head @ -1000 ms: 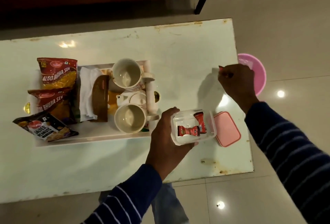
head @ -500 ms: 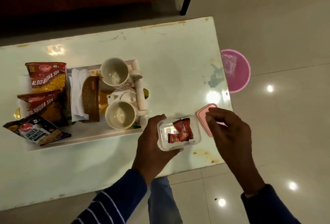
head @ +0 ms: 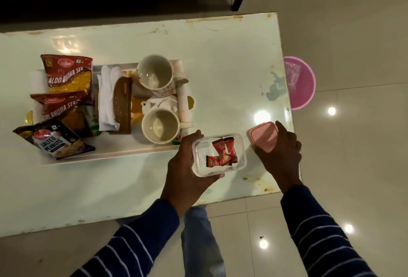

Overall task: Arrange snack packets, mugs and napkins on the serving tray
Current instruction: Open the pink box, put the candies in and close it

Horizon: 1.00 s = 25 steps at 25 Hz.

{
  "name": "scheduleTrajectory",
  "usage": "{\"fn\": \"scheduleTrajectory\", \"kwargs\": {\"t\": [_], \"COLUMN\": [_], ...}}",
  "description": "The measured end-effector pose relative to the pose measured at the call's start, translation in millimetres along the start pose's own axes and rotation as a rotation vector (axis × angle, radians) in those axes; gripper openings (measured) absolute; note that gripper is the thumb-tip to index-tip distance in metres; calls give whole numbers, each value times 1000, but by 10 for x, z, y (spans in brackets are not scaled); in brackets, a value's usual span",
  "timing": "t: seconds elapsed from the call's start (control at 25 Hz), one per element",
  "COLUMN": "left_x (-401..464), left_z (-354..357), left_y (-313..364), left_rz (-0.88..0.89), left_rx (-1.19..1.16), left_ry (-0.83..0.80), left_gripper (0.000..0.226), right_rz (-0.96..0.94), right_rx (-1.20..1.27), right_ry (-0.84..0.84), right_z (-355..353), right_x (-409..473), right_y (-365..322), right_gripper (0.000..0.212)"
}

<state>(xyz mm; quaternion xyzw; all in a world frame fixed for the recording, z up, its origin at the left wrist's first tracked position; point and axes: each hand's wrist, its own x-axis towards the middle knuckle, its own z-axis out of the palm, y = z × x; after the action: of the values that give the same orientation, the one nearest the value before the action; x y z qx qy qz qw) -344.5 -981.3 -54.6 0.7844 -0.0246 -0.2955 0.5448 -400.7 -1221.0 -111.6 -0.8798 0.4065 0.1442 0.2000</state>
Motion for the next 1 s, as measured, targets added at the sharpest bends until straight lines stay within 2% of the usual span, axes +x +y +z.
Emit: {"fn": "scheduleTrajectory", "kwargs": {"t": [0.04, 0.12, 0.2, 0.24, 0.36, 0.4, 0.56, 0.72, 0.8, 1.0], "left_x": [-10, -38, -62, -77, -111, -119, -140, -89, -82, -130], "left_z": [-22, -70, -126, -164, -260, -286, -367, -468, -518, -573], "left_y": [-23, -29, -15, -17, -50, -60, 5, 65, 98, 72], "left_rz": [1, 1, -5, -7, 5, 21, 77, 125, 195, 285], "left_rx": [10, 20, 29, 38, 59, 76, 124, 57, 105, 129], "left_ry": [4, 15, 18, 11, -43, -59, -98, -111, -158, -201], "left_gripper": [90, 89, 87, 86, 86, 85, 82, 92, 96, 75], "right_rz": [31, 25, -85, -182, -580, -638, -623, -623, -631, -706], "right_rx": [63, 221, 242, 252, 248, 221, 102, 172, 194, 58], "right_ry": [-21, -32, 31, 63, 5, -50, -133, -180, -170, -43], "right_z": [-18, -120, -291, -374, -530, -526, -454, -374, -371, -454], "right_x": [-1, -28, -130, -238, -715, -869, -1257, -1506, -1563, -1510], "right_y": [-31, -110, -254, -350, -646, -720, -852, -899, -906, -902], "right_gripper": [89, 61, 33, 29, 38, 43, 55, 63, 68, 74]}}
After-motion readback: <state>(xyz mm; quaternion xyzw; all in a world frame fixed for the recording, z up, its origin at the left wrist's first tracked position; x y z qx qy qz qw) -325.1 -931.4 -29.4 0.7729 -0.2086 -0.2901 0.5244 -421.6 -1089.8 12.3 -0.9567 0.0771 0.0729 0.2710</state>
